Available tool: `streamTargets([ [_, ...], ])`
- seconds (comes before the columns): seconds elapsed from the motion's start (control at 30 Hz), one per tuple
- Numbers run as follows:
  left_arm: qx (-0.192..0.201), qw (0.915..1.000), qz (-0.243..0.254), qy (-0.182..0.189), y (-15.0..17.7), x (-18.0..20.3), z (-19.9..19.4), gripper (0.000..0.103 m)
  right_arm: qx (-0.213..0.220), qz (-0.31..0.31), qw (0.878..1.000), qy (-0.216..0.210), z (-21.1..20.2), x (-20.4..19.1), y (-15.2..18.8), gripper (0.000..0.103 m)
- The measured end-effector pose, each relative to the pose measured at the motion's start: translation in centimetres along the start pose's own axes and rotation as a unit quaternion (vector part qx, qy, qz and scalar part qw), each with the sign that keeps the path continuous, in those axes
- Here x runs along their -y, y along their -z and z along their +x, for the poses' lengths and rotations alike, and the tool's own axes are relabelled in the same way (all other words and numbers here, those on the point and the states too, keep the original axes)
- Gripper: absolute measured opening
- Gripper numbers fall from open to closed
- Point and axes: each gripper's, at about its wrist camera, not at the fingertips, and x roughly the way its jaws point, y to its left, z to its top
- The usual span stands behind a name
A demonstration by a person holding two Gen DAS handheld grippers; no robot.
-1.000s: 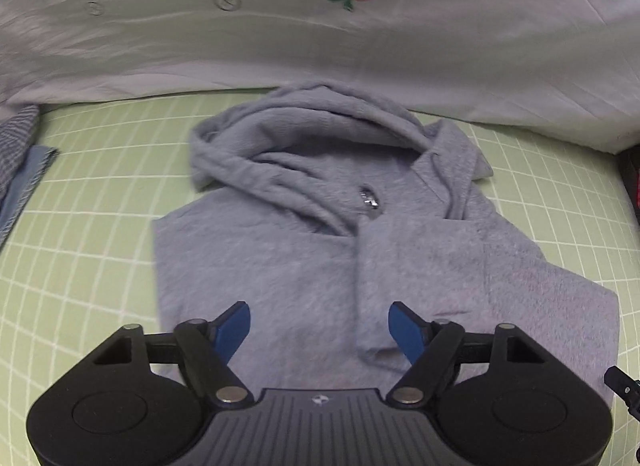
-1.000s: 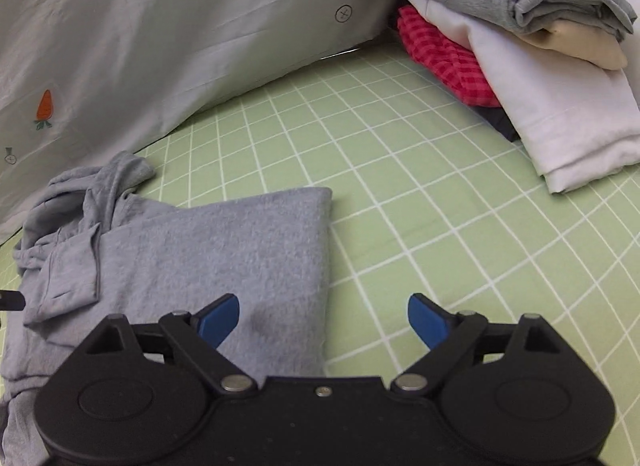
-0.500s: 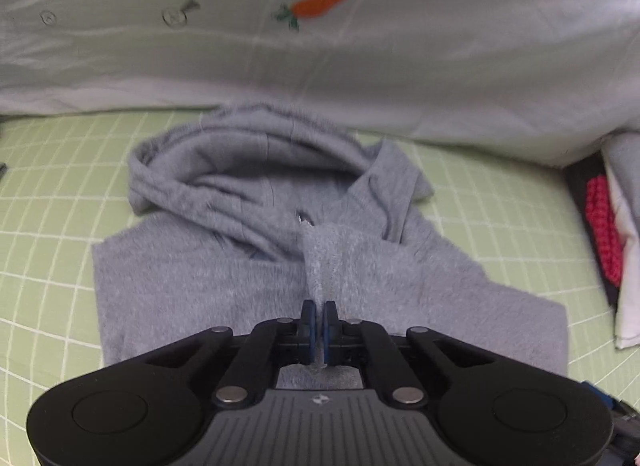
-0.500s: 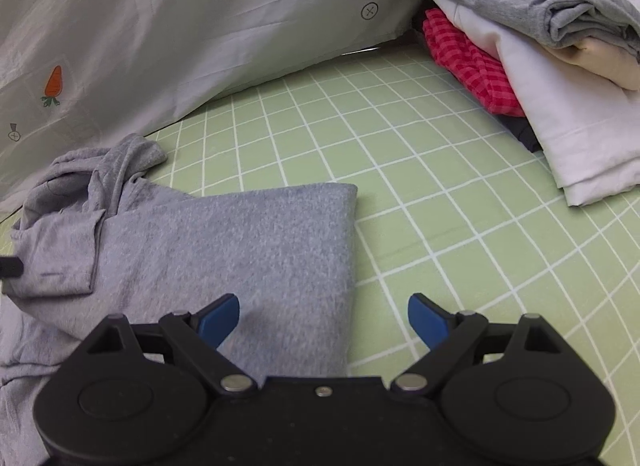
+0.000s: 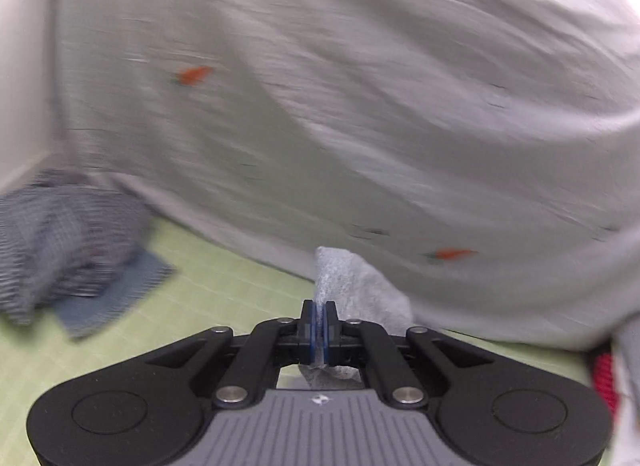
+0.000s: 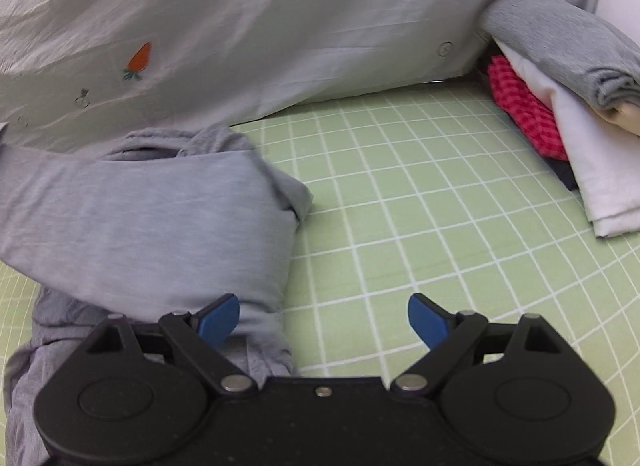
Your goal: Fold clothes
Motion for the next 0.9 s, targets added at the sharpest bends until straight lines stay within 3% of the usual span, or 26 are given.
streamTargets([
  [0.07,-0.028,0.9964,-0.016,-0.078,0.9,-3.0,1.6,0.011,-0.005,-0.013,1.0,-0.003,0.3,-1.0,0.0,0.092],
  [0.1,-0.044,0.9927,-0.024,-0.11,1.5,-4.4,2.3,0.018,-0.009,-0.02,1.0,-0.003,0.6,-1.4,-0.1,0.092],
  [0.13,-0.059,0.9898,-0.03,-0.126,2.1,-5.6,2.9,0.022,-0.012,-0.028,1.0,-0.003,0.9,-1.9,-0.1,0.092],
  [0.17,-0.074,0.9881,-0.035,-0.131,2.7,-6.6,3.3,0.029,-0.014,-0.035,0.999,-0.004,1.1,-2.4,-0.3,0.092],
  [0.3,-0.128,0.9834,-0.054,-0.116,5.1,-8.4,5.0,0.041,-0.013,-0.054,0.998,-0.002,2.3,-3.7,-1.3,0.092],
  [0.4,-0.161,0.9802,-0.054,-0.102,6.7,-8.4,6.4,0.042,-0.016,-0.037,0.999,-0.012,4.0,-3.9,-2.4,0.09],
  [0.5,-0.193,0.9757,-0.071,-0.077,8.4,-8.0,7.7,0.042,-0.035,0.012,0.998,-0.047,6.2,-3.5,-3.4,0.069],
  [0.53,-0.201,0.9742,-0.074,-0.072,8.9,-7.8,8.1,0.042,-0.038,0.029,0.997,-0.059,6.9,-3.2,-3.6,0.055],
  [0.7,-0.223,0.9696,-0.065,-0.077,9.9,-6.8,9.6,0.042,-0.038,0.067,0.993,-0.094,9.8,-2.2,-5.1,0.036],
  [0.77,-0.231,0.9674,-0.064,-0.082,10.1,-6.7,10.1,0.042,-0.033,0.074,0.992,-0.098,10.9,-1.8,-6.3,0.022],
  [0.9,-0.241,0.9631,-0.067,-0.1,10.4,-6.8,10.7,0.042,-0.026,0.108,0.987,-0.116,13.0,-0.3,-8.6,0.017],
])
